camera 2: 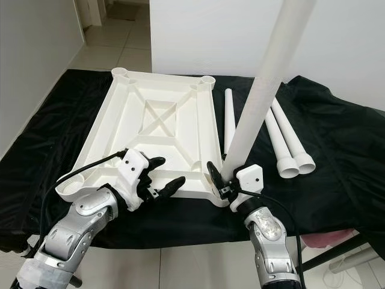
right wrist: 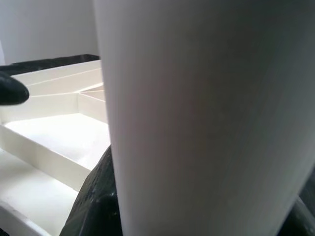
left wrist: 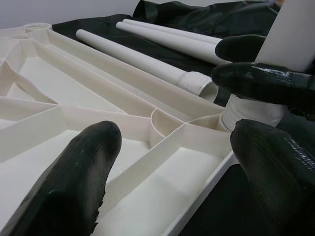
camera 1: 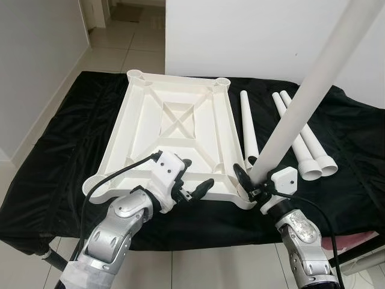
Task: Building children table
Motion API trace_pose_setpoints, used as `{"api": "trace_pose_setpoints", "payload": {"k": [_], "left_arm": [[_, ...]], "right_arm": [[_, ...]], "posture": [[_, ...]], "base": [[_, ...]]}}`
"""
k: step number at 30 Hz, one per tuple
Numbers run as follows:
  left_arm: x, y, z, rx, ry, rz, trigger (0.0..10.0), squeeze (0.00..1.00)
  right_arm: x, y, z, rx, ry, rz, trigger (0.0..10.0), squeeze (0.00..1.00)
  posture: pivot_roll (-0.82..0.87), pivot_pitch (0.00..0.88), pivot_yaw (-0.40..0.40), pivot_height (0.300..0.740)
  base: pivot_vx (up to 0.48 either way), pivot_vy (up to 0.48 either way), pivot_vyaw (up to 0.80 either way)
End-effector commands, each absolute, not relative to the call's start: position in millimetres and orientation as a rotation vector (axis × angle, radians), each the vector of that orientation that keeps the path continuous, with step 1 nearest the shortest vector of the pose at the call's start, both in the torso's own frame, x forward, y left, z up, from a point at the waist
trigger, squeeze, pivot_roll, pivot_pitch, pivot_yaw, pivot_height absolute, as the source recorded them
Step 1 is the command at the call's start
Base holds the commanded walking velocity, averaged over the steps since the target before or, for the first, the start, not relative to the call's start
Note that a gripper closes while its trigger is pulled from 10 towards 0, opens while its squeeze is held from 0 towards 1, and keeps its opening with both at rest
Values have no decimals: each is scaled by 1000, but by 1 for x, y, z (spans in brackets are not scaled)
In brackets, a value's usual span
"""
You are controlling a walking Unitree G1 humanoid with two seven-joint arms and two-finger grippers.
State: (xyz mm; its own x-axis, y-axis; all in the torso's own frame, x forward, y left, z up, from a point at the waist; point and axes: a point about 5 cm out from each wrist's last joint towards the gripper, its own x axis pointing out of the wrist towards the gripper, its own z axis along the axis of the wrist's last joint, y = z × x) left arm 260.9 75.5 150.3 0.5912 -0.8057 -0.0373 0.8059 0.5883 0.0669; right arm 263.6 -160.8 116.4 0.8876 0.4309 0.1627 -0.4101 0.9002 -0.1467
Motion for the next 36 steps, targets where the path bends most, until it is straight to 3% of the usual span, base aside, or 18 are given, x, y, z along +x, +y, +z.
{"api": "trace_pose_setpoints", "payload": {"k": [1,18,28,36], "left_arm": [[263,77,152,93,4,-893,10000,0],[264,77,154,87,-6,-882,10000,0],[264,76,154,84,-8,-884,10000,0],[264,76,154,88,-9,-886,10000,0]], "right_arm": [[261,-158,90,-104,-35,475,10000,0],[269,-163,85,49,103,440,10000,0],[270,-161,89,2,53,397,10000,0],[271,-142,116,50,-74,169,10000,0]], "posture": [[13,14,-45,740],[19,14,-59,740],[21,2,-68,740],[24,0,-75,740]], "base": [[0,0,0],[0,0,0],[0,0,0],[0,0,0]]}}
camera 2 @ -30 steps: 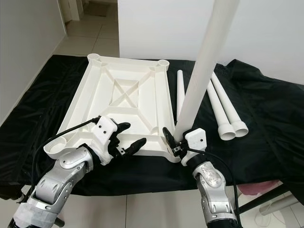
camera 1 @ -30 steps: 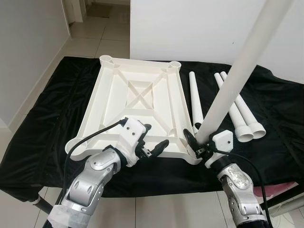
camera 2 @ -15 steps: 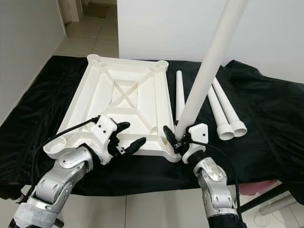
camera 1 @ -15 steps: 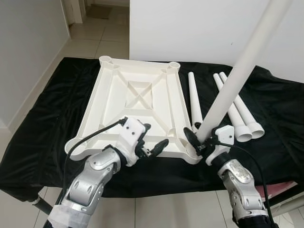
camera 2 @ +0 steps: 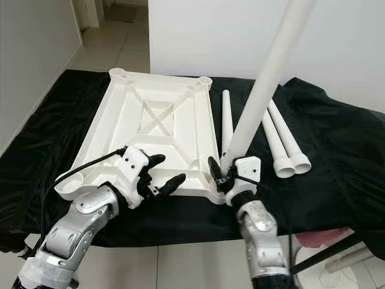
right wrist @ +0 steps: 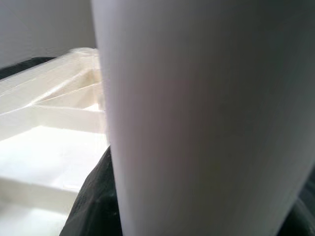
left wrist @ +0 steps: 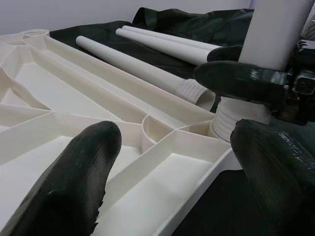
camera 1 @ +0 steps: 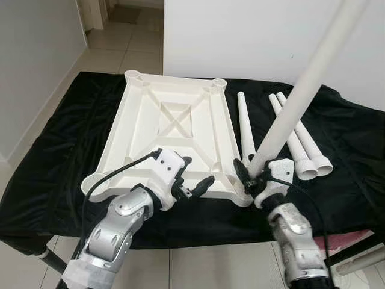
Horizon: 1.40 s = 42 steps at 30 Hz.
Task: Building children table
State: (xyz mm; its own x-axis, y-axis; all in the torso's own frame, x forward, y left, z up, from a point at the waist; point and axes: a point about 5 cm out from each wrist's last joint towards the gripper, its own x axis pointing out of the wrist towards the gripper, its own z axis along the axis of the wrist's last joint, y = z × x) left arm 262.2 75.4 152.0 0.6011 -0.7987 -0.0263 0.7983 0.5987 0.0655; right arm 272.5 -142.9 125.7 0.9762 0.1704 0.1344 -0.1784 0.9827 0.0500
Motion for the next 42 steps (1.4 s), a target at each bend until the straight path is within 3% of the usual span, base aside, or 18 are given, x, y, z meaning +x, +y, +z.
{"api": "trace_pose_setpoints", "payload": {"k": [1,7,19,20,27,28,29,34,35,37,38,39,42], "left_arm": [[264,75,154,89,-11,-888,10000,0],[264,75,154,90,-12,-891,10000,0],[263,75,153,91,-9,-899,10000,0],[263,74,153,90,-9,-900,10000,0],[262,72,153,87,-9,-904,10000,0],[262,72,153,86,-10,-905,10000,0],[262,72,153,86,-10,-907,10000,0],[265,71,155,91,-17,-908,10000,0],[266,71,155,91,-20,-906,10000,0],[266,71,156,91,-21,-904,10000,0],[267,71,156,91,-24,-903,10000,0],[267,71,157,90,-27,-902,10000,0],[269,70,158,88,-36,-895,10000,0]], "right_arm": [[270,-140,118,70,-96,102,10000,0],[271,-138,125,146,-119,-9,10000,0],[271,-131,129,151,-120,-17,10000,0],[272,-133,133,158,-139,-3,10000,1000],[279,-146,155,145,-251,81,10000,1000],[283,-149,163,153,-276,132,10000,125],[286,-152,171,135,-301,185,10000,0],[298,-160,182,56,-297,395,10000,0],[300,-162,180,43,-283,429,7608,0],[302,-164,179,38,-274,451,7608,0],[304,-166,176,44,-254,465,1333,0],[305,-168,173,52,-235,476,0,0],[310,-175,158,82,-148,502,0,0]], "posture": [[29,0,-77,740],[31,0,-77,740],[31,0,-76,740],[30,0,-77,740],[29,0,-79,740],[28,0,-79,740],[28,0,-79,740],[26,0,-78,740],[26,0,-77,740],[26,0,-77,740],[27,0,-79,740],[27,0,-79,740],[37,0,-90,740]], "base": [[0,0,0],[0,0,0],[0,0,0],[0,0,0],[0,0,0],[0,0,0],[0,0,0],[0,0,0],[0,0,0],[0,0,0],[0,0,0],[0,0,0],[0,0,0]]}}
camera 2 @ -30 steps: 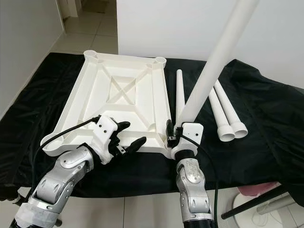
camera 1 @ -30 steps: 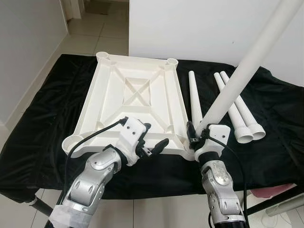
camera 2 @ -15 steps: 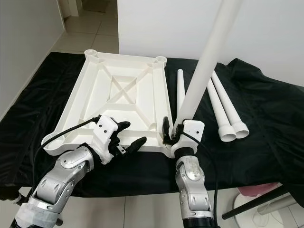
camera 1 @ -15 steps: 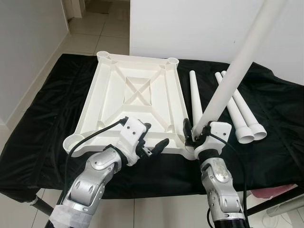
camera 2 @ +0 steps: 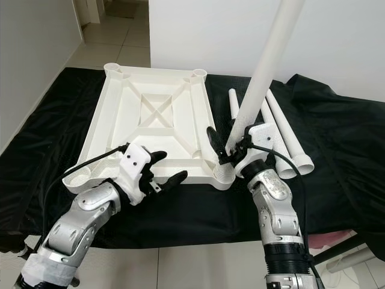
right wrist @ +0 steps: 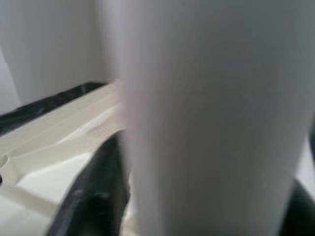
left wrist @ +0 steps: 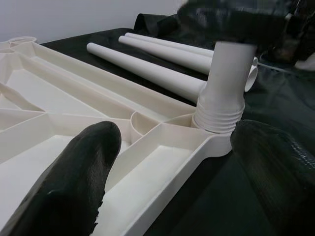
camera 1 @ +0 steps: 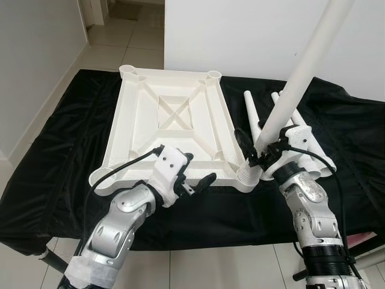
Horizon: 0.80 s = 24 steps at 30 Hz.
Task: Building children table
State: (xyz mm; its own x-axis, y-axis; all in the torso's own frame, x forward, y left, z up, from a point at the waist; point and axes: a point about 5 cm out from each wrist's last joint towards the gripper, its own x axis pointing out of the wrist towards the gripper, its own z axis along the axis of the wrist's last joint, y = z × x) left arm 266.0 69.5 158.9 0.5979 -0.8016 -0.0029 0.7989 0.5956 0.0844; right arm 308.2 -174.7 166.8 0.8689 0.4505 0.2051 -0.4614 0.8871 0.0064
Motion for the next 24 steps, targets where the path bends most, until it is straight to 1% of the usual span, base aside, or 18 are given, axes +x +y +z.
{"api": "trace_pose_setpoints", "payload": {"k": [1,8,15,16,17,22,24], "left_arm": [[269,70,158,88,-36,-895,10000,0],[269,70,158,83,-39,-883,10000,0],[270,70,158,79,-40,-879,10000,0],[270,70,158,78,-40,-879,10000,0],[270,70,158,77,-40,-878,10000,0],[269,70,158,76,-40,-878,10000,0],[269,70,158,71,-39,-877,10000,0]], "right_arm": [[310,-175,158,82,-148,502,0,0],[315,-183,146,163,-89,494,0,0],[321,-188,136,186,-39,440,0,0],[322,-187,134,186,-23,430,6471,0],[323,-187,133,180,-9,428,10000,0],[328,-184,128,149,38,405,10000,0],[331,-182,126,146,58,368,10000,0]], "posture": [[37,0,-90,740],[40,0,-95,740],[39,0,-95,740],[39,0,-95,740],[38,0,-94,740],[38,0,-93,740],[38,0,-94,740]], "base": [[0,0,0],[0,0,0],[0,0,0],[0,0,0],[0,0,0],[0,0,0],[0,0,0]]}}
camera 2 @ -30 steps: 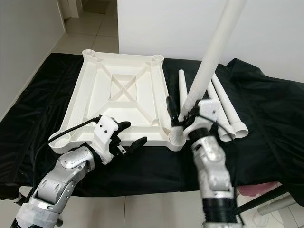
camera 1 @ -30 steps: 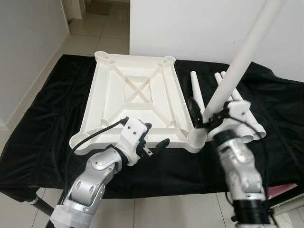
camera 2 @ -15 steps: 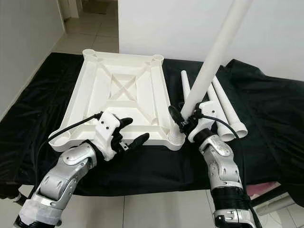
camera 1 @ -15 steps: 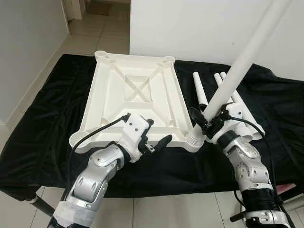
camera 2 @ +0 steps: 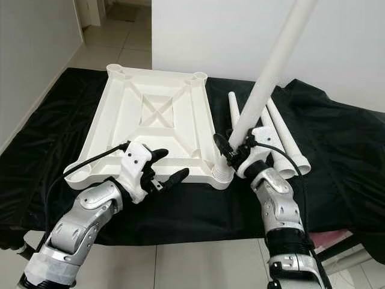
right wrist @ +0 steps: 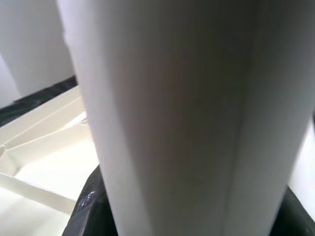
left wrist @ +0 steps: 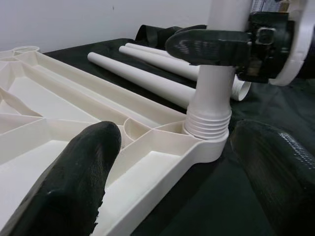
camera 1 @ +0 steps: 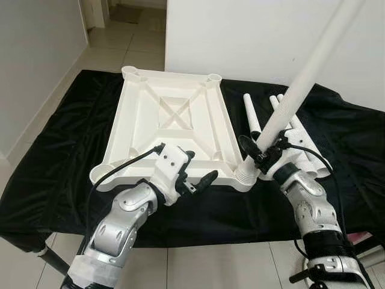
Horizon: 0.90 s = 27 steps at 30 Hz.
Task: Building children table
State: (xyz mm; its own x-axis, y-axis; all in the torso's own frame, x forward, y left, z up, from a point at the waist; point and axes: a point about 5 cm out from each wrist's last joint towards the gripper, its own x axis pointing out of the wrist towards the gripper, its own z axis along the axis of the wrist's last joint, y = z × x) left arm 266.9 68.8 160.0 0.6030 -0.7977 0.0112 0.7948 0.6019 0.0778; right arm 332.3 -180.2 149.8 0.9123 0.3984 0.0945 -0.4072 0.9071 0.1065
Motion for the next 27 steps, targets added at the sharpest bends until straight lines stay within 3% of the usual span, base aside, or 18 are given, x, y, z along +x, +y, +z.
{"api": "trace_pose_setpoints", "payload": {"k": [1,7,14,27], "left_arm": [[269,70,158,71,-39,-877,10000,0],[268,70,157,70,-36,-874,10000,0],[265,69,155,57,-27,-871,10000,0],[262,69,154,45,-17,-874,10000,0]], "right_arm": [[331,-182,126,146,58,368,10000,0],[333,-168,127,191,56,237,10000,0],[325,-151,128,188,52,-39,10000,0],[315,-135,140,237,5,-146,10000,0]], "posture": [[38,0,-94,740],[39,0,-103,740],[35,0,-108,740],[30,0,-105,740]], "base": [[0,0,0],[0,0,0],[0,0,0],[0,0,0]]}}
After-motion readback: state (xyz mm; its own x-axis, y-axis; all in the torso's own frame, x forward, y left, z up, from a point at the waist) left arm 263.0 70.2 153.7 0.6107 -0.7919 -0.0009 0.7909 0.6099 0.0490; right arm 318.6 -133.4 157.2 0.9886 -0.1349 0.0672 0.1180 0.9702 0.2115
